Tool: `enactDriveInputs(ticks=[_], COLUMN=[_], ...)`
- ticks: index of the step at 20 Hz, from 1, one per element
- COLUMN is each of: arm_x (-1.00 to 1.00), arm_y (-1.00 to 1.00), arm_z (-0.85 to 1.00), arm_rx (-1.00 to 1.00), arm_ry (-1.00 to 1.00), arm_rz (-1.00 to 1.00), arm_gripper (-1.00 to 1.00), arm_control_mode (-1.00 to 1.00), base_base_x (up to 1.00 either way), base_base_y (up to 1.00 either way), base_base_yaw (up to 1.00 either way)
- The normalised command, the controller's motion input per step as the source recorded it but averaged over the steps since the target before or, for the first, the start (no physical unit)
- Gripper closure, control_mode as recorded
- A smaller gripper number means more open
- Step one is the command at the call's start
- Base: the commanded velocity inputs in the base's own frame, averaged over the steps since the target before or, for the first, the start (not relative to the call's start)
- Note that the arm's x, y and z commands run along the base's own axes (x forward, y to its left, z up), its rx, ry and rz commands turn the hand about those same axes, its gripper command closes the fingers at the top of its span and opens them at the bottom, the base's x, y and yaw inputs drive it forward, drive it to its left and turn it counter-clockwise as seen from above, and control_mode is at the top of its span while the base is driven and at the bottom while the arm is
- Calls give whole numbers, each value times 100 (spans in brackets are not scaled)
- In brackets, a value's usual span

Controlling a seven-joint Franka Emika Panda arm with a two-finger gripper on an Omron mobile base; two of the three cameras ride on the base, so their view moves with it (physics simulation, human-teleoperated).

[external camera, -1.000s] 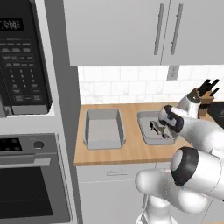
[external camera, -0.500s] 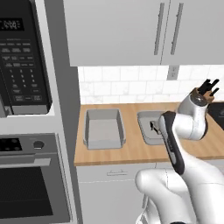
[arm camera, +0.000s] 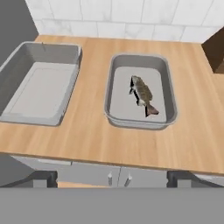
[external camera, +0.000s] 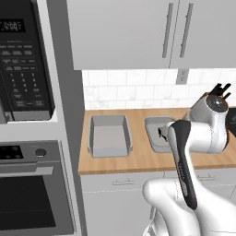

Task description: Place one bell pepper and one fish in each tupperware on the nearby counter, to pack two identical lunches.

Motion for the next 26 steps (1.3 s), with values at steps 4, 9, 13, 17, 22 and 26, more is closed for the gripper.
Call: enactDriveInputs(ticks=[4, 9, 13, 17, 22, 26], arm_x=[-65, -33, 0, 0, 0, 0], arm_y=[9, 0, 0, 0, 0, 0], arm_z=[62, 30, 0, 0, 0, 0], arm_rx=[0, 0, 0, 0, 0, 0], arm_ry=[-3, -5, 0, 0, 0, 0], arm_rz=[1, 0, 0, 0, 0, 0], arm_gripper=[-100, -100, -100, -100, -100, -100], arm_control_mode=[-100, 100, 100, 100, 100, 100], base_base_x=[0, -60, -100, -100, -100, -100], base_base_y=[0, 0, 4, 23, 76, 100], base_base_yaw=[0, 0, 2, 3, 1, 0])
